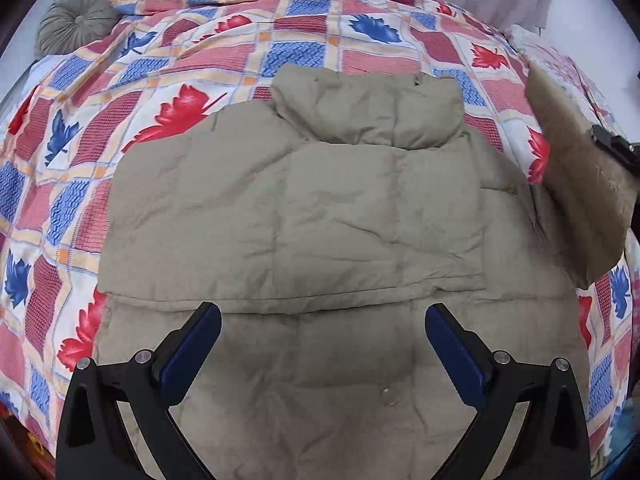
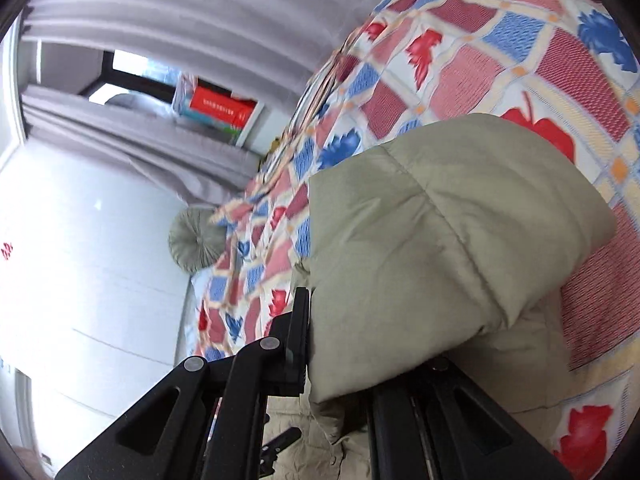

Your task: Fold large clothes

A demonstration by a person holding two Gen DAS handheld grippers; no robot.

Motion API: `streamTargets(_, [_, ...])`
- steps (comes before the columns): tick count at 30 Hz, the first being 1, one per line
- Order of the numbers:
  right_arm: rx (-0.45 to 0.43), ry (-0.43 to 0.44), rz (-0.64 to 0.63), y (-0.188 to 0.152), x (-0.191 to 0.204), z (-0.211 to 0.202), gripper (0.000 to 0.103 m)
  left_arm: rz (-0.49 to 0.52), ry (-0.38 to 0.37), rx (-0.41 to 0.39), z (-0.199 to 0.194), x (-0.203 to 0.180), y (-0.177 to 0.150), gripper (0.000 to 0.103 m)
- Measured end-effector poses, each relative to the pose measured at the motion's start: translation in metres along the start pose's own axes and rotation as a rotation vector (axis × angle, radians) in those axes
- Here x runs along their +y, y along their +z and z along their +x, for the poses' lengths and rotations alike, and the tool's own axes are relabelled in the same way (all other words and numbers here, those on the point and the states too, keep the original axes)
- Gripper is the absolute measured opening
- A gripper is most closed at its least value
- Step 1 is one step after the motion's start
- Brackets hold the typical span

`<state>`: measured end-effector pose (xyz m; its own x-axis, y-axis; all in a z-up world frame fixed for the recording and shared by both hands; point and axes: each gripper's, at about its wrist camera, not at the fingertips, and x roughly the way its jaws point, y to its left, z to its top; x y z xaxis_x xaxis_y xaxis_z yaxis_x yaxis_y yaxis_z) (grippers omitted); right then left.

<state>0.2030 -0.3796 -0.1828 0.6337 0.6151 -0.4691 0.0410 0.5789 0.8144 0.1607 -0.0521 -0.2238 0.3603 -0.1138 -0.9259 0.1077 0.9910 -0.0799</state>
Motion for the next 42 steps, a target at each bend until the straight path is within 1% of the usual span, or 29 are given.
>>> streamTargets(3, [0.092,-0.040,-0.008,-0.029,0.009,0.043,0.008,-0.025,0.008,-0.002,0.000,0.023,-0.003,0.102])
streamTargets(6, [0.175,-0.100,0.015,-0.060,-0.003,0.077,0.008,-0.053,0.005,0.006,0.003,0.041,-0.006,0.102])
streamTargets(8, [0.221,-0.164,0.034,-0.083,-0.014,0.093,0.008,-0.068,0.002,0.011,0.006,0.049,-0.008,0.102])
streamTargets(10, [0.252,-0.232,0.052,-0.097,-0.025,0.108,0.008,-0.075,-0.002,0.015,0.010,0.055,-0.008,0.102])
streamTargets(12, [0.266,-0.292,0.064,-0.106,-0.033,0.113,0.009,-0.076,-0.010,0.016,0.013,0.058,-0.008,0.102])
streamTargets(14, [0.264,-0.320,0.071,-0.110,-0.034,0.111,0.012,-0.065,-0.011,0.013,0.014,0.060,-0.007,0.102])
streamTargets(15, [0.261,-0.322,0.072,-0.109,-0.032,0.109,0.031,-0.056,-0.007,0.007,0.015,0.061,-0.006,0.102])
streamTargets(16, [0.257,-0.322,0.071,-0.109,-0.029,0.105,0.061,-0.050,-0.007,0.005,0.014,0.061,-0.005,0.102])
streamTargets(17, [0.247,-0.320,0.070,-0.107,-0.024,0.100,0.073,-0.047,-0.009,0.002,0.014,0.062,-0.003,0.102])
streamTargets(18, [0.235,-0.317,0.065,-0.105,-0.019,0.095,0.080,-0.048,-0.011,-0.002,0.013,0.063,-0.001,0.102])
streamTargets(20, [0.215,-0.309,0.056,-0.100,-0.011,0.080,0.080,-0.051,-0.016,-0.011,0.012,0.067,0.005,0.102])
streamTargets(22, [0.166,-0.313,0.078,-0.095,-0.009,0.064,0.080,-0.054,-0.017,-0.023,0.011,0.071,0.010,0.102])
streamTargets(24, [0.106,-0.318,0.135,-0.089,-0.017,0.050,0.080,-0.057,-0.018,-0.031,0.010,0.075,0.015,0.102])
streamTargets(27, [0.020,-0.298,0.282,-0.076,-0.039,0.037,0.079,-0.058,-0.029,-0.041,0.009,0.083,0.024,0.102])
streamTargets(28, [-0.010,-0.278,0.332,-0.071,-0.045,0.035,0.072,-0.061,-0.038,-0.045,0.008,0.086,0.026,0.102])
streamTargets(29, [-0.033,-0.259,0.373,-0.067,-0.051,0.034,0.062,-0.068,-0.050,-0.049,0.007,0.091,0.029,0.102])
streamTargets(30, [-0.042,-0.249,0.400,-0.063,-0.053,0.037,0.033,-0.075,-0.058,-0.051,0.006,0.095,0.031,0.102])
streamTargets(31, [-0.053,-0.257,0.404,-0.059,-0.052,0.040,0.010,-0.078,-0.065,-0.052,0.006,0.098,0.033,0.102])
streamTargets(33, [-0.066,-0.255,0.342,-0.051,-0.034,0.048,0.008,-0.083,-0.077,-0.060,0.003,0.108,0.036,0.102])
streamTargets(36, [-0.021,-0.248,0.135,-0.048,0.015,0.075,0.008,-0.101,-0.114,-0.073,-0.002,0.122,0.037,0.102])
streamTargets(39, [0.077,-0.289,-0.119,-0.065,0.067,0.110,0.008,-0.138,-0.155,-0.080,-0.006,0.136,0.036,0.102])
streamTargets(40, [0.120,-0.307,-0.198,-0.076,0.081,0.124,0.008,-0.149,-0.167,-0.081,-0.007,0.140,0.035,0.102])
streamTargets(42, [0.196,-0.344,-0.312,-0.101,0.098,0.149,0.008,-0.174,-0.196,-0.082,-0.007,0.148,0.034,0.102])
